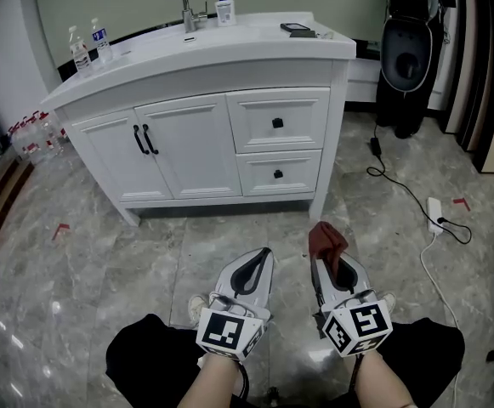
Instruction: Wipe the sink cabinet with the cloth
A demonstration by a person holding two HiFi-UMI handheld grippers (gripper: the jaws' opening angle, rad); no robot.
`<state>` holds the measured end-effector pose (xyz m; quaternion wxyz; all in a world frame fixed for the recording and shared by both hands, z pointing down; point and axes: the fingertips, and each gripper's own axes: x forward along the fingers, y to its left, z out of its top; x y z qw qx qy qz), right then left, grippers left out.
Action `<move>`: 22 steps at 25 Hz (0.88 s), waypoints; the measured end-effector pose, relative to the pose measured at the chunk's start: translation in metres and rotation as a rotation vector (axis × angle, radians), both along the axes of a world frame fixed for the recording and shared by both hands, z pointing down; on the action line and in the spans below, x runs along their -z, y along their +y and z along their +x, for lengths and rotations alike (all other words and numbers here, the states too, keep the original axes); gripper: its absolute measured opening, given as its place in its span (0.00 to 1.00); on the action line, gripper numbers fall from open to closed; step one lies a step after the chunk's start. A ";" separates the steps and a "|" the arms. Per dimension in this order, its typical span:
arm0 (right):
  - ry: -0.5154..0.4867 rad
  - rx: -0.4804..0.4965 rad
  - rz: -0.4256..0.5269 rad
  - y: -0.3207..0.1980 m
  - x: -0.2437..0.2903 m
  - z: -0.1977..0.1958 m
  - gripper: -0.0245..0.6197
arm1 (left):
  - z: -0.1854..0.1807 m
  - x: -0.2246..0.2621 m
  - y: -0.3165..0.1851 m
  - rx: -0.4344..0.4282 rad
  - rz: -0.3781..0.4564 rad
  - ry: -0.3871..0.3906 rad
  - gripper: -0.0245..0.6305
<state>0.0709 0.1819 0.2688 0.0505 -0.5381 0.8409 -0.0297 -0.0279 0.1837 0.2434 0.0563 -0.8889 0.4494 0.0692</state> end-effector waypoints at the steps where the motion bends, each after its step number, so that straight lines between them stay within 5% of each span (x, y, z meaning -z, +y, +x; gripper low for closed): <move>1: -0.004 -0.001 -0.012 -0.003 -0.004 0.000 0.17 | -0.002 -0.001 -0.004 0.002 -0.006 0.010 0.04; 12: -0.071 0.032 -0.023 -0.123 0.008 -0.019 0.17 | -0.030 0.004 -0.129 0.073 -0.019 0.091 0.04; 22: -0.071 0.134 0.013 -0.246 0.030 -0.068 0.17 | -0.069 0.031 -0.227 0.169 0.023 0.072 0.04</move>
